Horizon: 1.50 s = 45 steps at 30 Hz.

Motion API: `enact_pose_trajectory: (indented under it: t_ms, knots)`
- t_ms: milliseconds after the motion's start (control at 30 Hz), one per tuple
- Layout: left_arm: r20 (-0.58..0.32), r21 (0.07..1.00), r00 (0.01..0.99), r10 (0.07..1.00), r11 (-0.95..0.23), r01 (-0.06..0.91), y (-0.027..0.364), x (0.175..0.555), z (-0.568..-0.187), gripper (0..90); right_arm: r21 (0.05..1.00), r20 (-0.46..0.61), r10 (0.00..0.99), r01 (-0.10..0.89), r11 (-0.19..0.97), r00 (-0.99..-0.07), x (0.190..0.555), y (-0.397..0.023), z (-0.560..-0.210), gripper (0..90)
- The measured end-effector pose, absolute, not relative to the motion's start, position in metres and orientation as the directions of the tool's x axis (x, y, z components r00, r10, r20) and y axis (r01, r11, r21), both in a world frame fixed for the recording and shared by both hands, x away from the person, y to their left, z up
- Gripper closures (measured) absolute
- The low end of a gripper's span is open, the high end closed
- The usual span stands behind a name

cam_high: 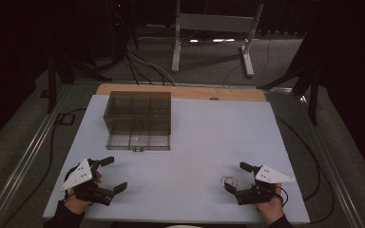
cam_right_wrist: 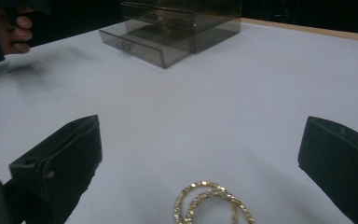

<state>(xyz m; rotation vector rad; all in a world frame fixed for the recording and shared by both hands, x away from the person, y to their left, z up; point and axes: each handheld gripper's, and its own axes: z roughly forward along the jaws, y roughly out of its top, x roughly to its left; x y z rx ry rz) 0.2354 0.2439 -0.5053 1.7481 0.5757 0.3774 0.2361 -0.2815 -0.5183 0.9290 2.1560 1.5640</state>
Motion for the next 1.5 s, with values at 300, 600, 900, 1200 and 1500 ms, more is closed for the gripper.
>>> enact_pose_trajectory:
  t_ms: [300, 600, 900, 1200, 1500]
  knots:
    - [-0.070, 0.961, 0.822, 0.565, -0.181, 0.207, 0.244, 0.237, -0.510, 0.6, 0.930, 0.120, 0.666, 0.318, 0.185, -0.736, 0.236, -0.280, -0.516, 0.0]
    - [-0.076, 0.959, 0.824, 0.561, -0.185, 0.215, 0.244, 0.236, -0.511, 0.6, 0.945, 0.097, 0.676, 0.281, 0.168, -0.731, 0.232, -0.281, -0.487, 0.0]
    - [-0.073, 0.957, 0.830, 0.553, -0.196, 0.215, 0.242, 0.236, -0.512, 0.6, 0.940, 0.104, 0.658, 0.289, 0.179, -0.746, 0.238, -0.279, -0.467, 0.0]
    - [-0.079, 0.958, 0.829, 0.554, -0.189, 0.217, 0.242, 0.235, -0.513, 0.6, 0.920, 0.144, 0.644, 0.342, 0.193, -0.751, 0.253, -0.271, -0.459, 0.0]
    - [-0.076, 0.959, 0.832, 0.550, -0.187, 0.212, 0.242, 0.235, -0.512, 0.6, 0.906, 0.144, 0.649, 0.363, 0.217, -0.747, 0.269, -0.273, -0.464, 0.0]
